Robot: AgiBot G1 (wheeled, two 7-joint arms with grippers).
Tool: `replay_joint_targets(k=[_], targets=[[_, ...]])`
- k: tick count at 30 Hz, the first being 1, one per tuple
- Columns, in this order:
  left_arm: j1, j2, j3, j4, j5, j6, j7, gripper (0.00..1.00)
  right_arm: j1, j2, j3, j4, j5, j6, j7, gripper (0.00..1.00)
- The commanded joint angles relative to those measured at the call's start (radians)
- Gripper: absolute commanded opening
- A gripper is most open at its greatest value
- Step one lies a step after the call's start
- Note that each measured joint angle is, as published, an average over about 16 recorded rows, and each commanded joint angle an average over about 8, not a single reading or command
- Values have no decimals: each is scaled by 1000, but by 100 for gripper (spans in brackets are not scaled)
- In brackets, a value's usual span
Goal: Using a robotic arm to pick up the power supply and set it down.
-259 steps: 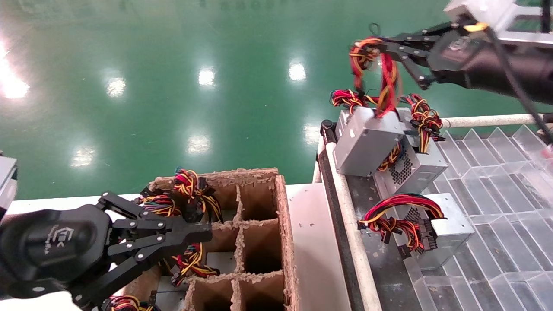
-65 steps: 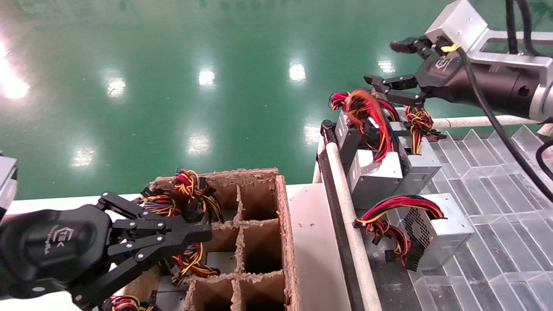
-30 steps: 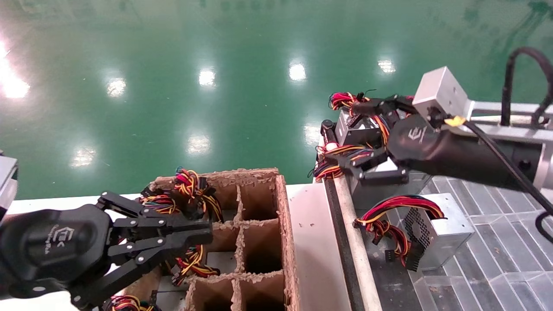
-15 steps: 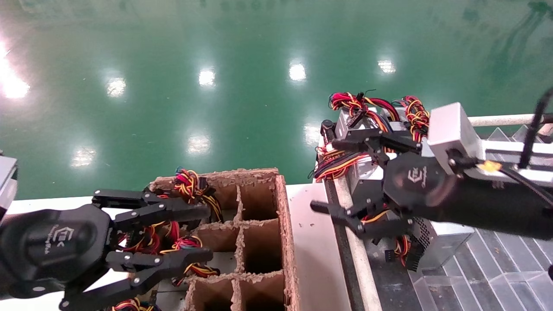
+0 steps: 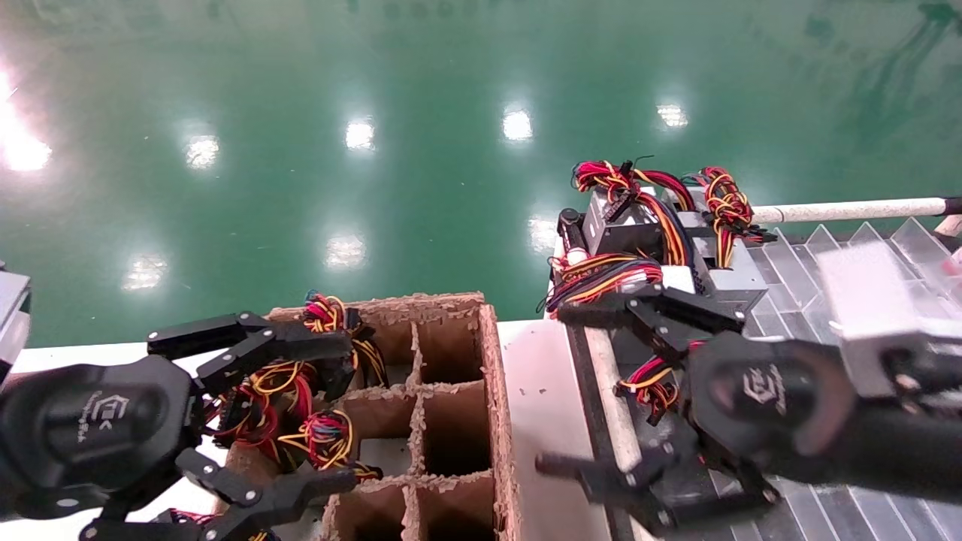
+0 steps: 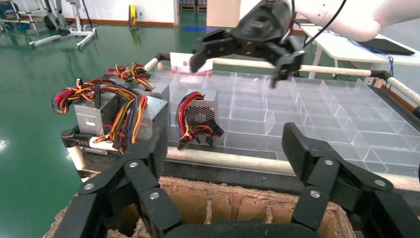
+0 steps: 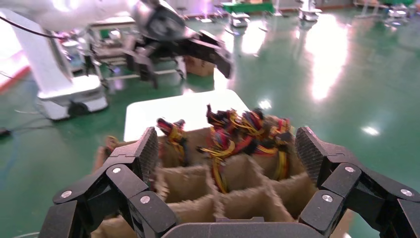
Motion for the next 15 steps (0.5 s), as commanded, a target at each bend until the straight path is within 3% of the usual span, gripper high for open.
replay_joint_targets(k=[1,7,15], targets=[[0,0,0,0,0,0,0,100,-17,1,13,0,23,-23,-6,100],[0,0,0,0,0,0,0,100,-50,4,37,0,69,-68,-18,100],[0,0,0,0,0,0,0,100,-54,4,41,0,75,-72,-19,100]])
